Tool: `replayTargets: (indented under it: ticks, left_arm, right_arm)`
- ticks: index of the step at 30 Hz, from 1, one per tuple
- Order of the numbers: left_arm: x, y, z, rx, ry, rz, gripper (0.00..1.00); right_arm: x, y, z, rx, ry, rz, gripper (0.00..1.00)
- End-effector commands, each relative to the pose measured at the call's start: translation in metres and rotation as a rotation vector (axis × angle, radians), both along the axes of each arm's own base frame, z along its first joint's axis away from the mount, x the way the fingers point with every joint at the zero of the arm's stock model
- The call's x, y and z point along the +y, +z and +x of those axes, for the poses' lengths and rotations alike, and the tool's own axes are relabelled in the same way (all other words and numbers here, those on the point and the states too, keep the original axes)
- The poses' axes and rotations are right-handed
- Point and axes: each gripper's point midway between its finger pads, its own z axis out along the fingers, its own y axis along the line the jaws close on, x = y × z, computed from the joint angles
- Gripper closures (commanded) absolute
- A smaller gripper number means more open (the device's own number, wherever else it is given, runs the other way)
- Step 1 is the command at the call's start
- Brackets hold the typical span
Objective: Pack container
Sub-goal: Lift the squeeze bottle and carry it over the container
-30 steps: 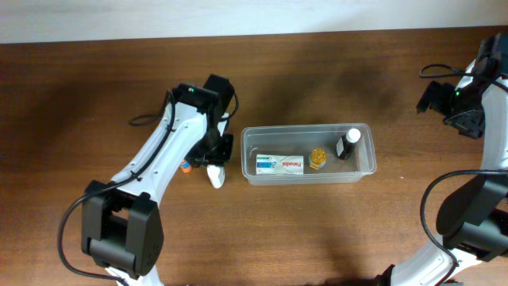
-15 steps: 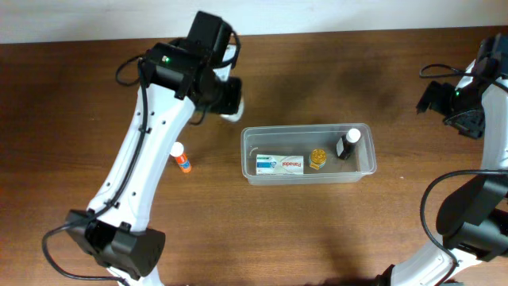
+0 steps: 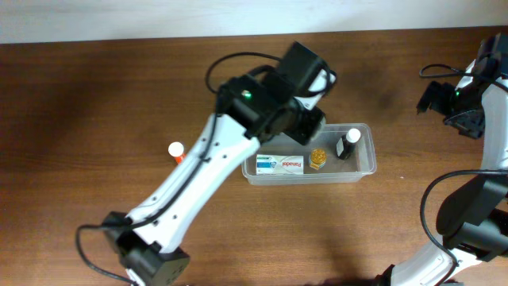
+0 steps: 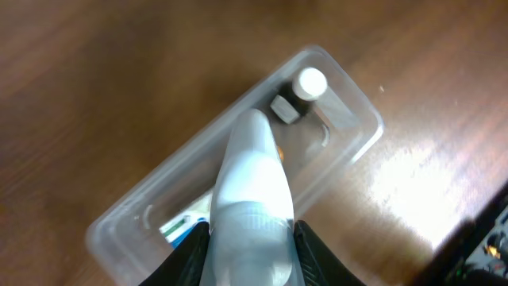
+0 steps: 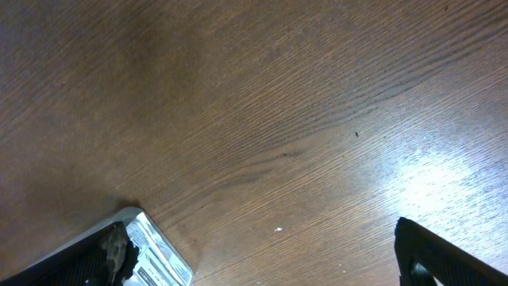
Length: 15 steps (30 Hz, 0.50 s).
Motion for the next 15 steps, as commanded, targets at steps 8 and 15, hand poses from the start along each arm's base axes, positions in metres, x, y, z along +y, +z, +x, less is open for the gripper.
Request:
replayTargets:
  ticks: [8,15]
  left_arm:
    - [-0.055,-0.058,-0.027,-0.021,-0.358,0.123,0.79]
    - [-0.066,-0.079,-0.042,-0.013,-0.564,0.147,0.79]
  right_arm:
    - [0.000,-0.001,0.000,0.003,-0.012,0.002,0.02]
    - [0.000,-0.002,0.000,0.004,-0.012,0.003,0.02]
